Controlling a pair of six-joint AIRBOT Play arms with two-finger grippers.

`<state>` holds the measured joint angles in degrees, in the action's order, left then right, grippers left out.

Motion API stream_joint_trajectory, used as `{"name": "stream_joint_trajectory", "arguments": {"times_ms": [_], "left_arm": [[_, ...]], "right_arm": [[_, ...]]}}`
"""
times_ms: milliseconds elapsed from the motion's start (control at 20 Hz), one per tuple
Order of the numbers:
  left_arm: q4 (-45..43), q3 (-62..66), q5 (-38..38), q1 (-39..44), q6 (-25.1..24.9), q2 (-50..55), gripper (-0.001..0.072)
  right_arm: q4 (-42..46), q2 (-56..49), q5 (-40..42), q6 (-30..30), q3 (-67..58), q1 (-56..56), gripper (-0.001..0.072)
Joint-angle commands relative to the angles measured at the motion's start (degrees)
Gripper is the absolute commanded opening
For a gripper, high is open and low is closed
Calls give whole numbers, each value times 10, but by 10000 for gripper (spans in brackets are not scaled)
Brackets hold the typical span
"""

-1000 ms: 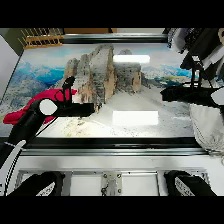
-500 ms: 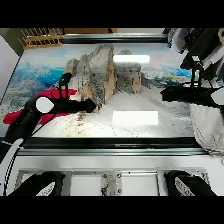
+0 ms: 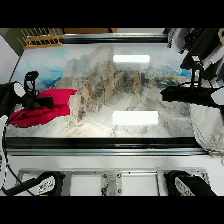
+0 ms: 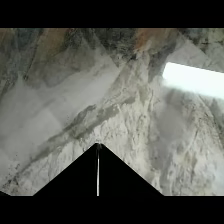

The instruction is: Fold the clothes and pants, and hang the long-sleeved shirts on hangers.

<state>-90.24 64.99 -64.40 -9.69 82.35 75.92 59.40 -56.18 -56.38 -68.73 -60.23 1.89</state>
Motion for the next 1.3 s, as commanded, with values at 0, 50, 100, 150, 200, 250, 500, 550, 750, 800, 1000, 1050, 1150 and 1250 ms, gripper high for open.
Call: {"name": "stream_joint_trajectory", "arguments": {"times_ms": [0, 50, 100, 150, 200, 250, 500, 550, 750, 800, 1000, 1050, 1150, 1250], "left_arm": [[-33, 6, -21, -33, -12, 77, 711], [-33, 6, -25, -31, -9, 96, 711], [-33, 6, -31, -31, -7, 110, 710], [-38, 6, -35, -31, 3, 123, 706], [-54, 6, -36, -31, 17, 131, 669], [-66, 6, -36, -31, 28, 136, 669], [-12, 6, -51, -27, 27, 126, 7], [19, 6, -50, -15, 20, 109, 6], [158, 7, -28, 121, 9, -1, 7], [189, 7, -15, 167, 9, -22, 7], [228, 7, 115, 382, 10, -68, 7], [228, 8, 160, 430, 10, -67, 7], [226, 25, 211, 497, 10, -44, 7], [223, 71, 205, 520, 10, 0, 97]], "right_arm": [[0, 0, 0, 0, -1, 0, 13], [0, 0, 0, 0, -1, 0, 13], [0, 0, 0, 0, -1, 0, 13], [0, 0, 0, 0, -1, 0, 13], [0, 0, 0, 0, -1, 0, 13], [0, 0, 0, 0, -1, 0, 13], [0, 0, 0, 0, -1, 0, 13], [0, 0, 0, 0, -1, 0, 13], [0, 0, 0, 0, -1, 0, 13], [0, 0, 0, 0, -1, 0, 13], [0, 0, 0, 0, -1, 0, 13], [0, 0, 0, 0, -1, 0, 13], [0, 0, 0, 0, -1, 0, 13], [-3, 0, 0, 0, -1, -1, 13]]}}
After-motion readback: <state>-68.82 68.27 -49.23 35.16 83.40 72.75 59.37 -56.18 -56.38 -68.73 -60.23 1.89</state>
